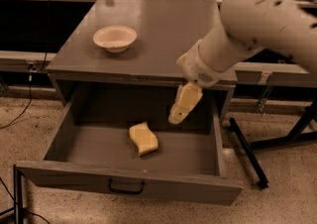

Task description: Pick sponge from top drawer and place on counter

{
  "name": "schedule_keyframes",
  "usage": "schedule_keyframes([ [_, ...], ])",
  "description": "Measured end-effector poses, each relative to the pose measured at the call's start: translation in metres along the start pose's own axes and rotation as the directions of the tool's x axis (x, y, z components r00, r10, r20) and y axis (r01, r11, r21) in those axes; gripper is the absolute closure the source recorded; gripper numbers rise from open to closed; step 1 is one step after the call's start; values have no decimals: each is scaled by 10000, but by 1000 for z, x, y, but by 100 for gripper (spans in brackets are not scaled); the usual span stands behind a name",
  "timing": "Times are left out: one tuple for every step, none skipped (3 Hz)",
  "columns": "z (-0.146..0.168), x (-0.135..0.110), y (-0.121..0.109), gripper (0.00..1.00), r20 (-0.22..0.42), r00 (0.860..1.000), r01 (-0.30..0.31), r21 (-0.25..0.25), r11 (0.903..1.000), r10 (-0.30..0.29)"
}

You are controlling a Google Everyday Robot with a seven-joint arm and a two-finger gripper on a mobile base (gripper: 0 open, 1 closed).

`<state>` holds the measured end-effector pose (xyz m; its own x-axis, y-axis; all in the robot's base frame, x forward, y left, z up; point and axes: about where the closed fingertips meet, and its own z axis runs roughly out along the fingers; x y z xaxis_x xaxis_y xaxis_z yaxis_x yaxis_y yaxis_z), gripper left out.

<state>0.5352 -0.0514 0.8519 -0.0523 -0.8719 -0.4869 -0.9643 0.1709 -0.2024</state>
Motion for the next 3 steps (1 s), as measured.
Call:
schedule_keyframes([
  [70, 3, 23, 0, 442, 9990, -8, -360, 9994, 24],
  [148, 22, 40, 0, 510, 9987, -69, -477, 9988, 93],
  [206, 40, 31, 0, 1030, 9939, -381, -153, 9992, 394],
])
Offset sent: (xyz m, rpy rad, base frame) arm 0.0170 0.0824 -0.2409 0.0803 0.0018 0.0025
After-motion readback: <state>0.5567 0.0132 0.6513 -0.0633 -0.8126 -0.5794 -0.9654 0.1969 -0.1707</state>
